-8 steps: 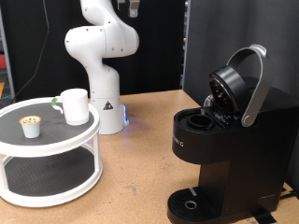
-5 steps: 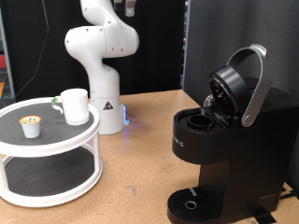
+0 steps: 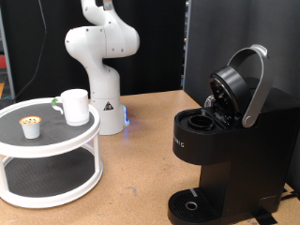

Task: Make a cup of coffee with the keurig machine

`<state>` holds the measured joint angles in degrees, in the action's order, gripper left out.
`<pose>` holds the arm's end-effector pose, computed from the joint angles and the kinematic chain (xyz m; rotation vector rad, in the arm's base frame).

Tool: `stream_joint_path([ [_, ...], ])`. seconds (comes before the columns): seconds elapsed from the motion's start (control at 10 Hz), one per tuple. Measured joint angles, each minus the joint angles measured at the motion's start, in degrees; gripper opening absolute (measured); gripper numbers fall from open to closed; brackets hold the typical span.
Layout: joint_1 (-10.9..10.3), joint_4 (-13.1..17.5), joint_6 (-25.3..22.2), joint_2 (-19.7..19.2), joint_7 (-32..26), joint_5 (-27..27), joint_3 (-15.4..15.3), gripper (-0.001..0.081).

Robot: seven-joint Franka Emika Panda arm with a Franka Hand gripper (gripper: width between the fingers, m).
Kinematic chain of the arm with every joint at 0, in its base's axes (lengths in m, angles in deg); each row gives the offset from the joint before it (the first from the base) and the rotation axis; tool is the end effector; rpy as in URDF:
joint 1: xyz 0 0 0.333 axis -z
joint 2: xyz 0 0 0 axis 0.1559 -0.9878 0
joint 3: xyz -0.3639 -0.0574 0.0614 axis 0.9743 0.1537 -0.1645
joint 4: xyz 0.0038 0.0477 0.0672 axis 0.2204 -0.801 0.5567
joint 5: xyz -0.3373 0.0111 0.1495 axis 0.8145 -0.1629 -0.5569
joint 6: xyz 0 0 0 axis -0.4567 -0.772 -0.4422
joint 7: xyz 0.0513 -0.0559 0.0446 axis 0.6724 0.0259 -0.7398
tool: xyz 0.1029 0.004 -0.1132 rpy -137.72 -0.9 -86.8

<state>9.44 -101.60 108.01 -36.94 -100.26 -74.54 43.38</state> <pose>0.2499 -0.0592 0.5984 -2.8179 -1.1830 -0.1278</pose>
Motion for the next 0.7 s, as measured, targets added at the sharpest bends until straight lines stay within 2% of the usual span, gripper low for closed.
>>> stream_joint_path([
  [0.2,-0.01,-0.9,0.35,-0.12,-3.53,0.53,0.69,0.0808],
  [0.4,0.1,-2.15,3.03,-0.9,-9.09,2.26,3.99,0.0808],
  [0.6,0.33,-1.43,3.13,-2.81,-13.72,3.25,7.93,0.0808],
  [0.7,0.29,-0.3,2.7,-4.18,-14.82,3.25,8.94,0.0808],
])
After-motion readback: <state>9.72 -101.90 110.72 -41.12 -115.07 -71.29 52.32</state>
